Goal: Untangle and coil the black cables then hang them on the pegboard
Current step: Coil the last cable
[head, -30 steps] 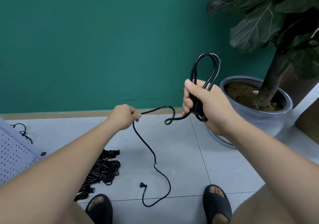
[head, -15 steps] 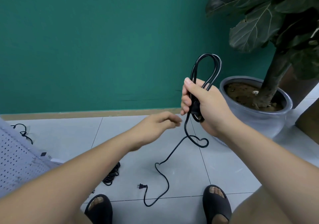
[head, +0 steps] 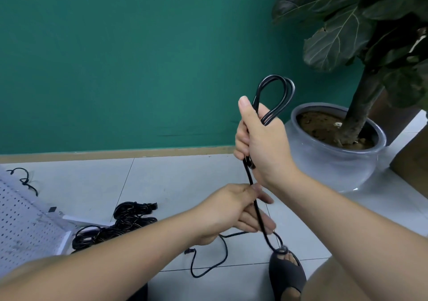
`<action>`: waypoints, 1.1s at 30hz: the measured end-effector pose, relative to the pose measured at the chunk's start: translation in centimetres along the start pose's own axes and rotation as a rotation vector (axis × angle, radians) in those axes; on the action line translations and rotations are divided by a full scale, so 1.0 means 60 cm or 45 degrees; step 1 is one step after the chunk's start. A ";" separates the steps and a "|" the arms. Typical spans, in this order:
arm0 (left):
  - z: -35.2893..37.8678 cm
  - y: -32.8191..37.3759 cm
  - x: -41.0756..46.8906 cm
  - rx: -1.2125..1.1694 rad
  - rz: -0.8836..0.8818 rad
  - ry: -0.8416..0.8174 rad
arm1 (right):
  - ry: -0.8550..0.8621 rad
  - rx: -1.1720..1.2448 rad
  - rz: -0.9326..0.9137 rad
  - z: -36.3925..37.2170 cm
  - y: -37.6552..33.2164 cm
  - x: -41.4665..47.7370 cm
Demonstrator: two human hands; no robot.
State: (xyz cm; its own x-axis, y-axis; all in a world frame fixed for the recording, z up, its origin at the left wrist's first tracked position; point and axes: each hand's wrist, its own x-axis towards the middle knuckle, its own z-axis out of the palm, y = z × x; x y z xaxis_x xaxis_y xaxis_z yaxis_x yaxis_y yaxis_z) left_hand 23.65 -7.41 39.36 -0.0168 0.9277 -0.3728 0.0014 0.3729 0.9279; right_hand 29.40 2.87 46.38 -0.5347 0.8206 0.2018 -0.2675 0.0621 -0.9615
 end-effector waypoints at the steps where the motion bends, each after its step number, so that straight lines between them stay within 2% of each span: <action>1: 0.001 0.000 -0.004 0.119 -0.024 -0.007 | 0.031 -0.031 -0.023 0.000 0.000 0.003; 4: 0.003 -0.002 -0.017 0.556 -0.062 -0.030 | 0.099 -0.122 -0.111 -0.004 0.004 0.014; 6: 0.001 -0.001 -0.027 0.813 -0.072 -0.035 | 0.135 -0.309 -0.241 -0.011 0.010 0.024; 10: -0.014 0.021 -0.044 1.026 0.068 0.130 | 0.106 -0.761 -0.384 -0.027 0.016 0.040; 13: -0.037 0.040 -0.050 1.032 0.243 0.273 | -0.012 -1.005 -0.337 -0.040 0.023 0.054; 19: -0.095 0.068 -0.069 0.860 0.498 0.553 | -0.356 -1.232 -0.110 -0.050 0.048 0.061; 21: -0.112 0.075 -0.076 0.790 0.560 0.635 | -0.503 -1.169 -0.005 -0.048 0.057 0.052; 29: -0.166 0.094 -0.085 0.435 0.617 0.822 | -0.936 -0.556 0.422 -0.042 0.049 0.006; 33: -0.171 0.094 -0.080 0.390 0.706 0.922 | -1.093 -0.518 0.463 -0.038 0.038 -0.007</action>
State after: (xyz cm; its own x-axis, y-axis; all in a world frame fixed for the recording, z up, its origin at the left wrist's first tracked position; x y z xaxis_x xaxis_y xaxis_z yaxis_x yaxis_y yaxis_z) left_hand 13.49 -9.92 46.44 -0.5484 0.7771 0.3087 0.4545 -0.0329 0.8901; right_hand 30.86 3.94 43.70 -0.9669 0.1532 -0.2038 0.2334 0.2100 -0.9494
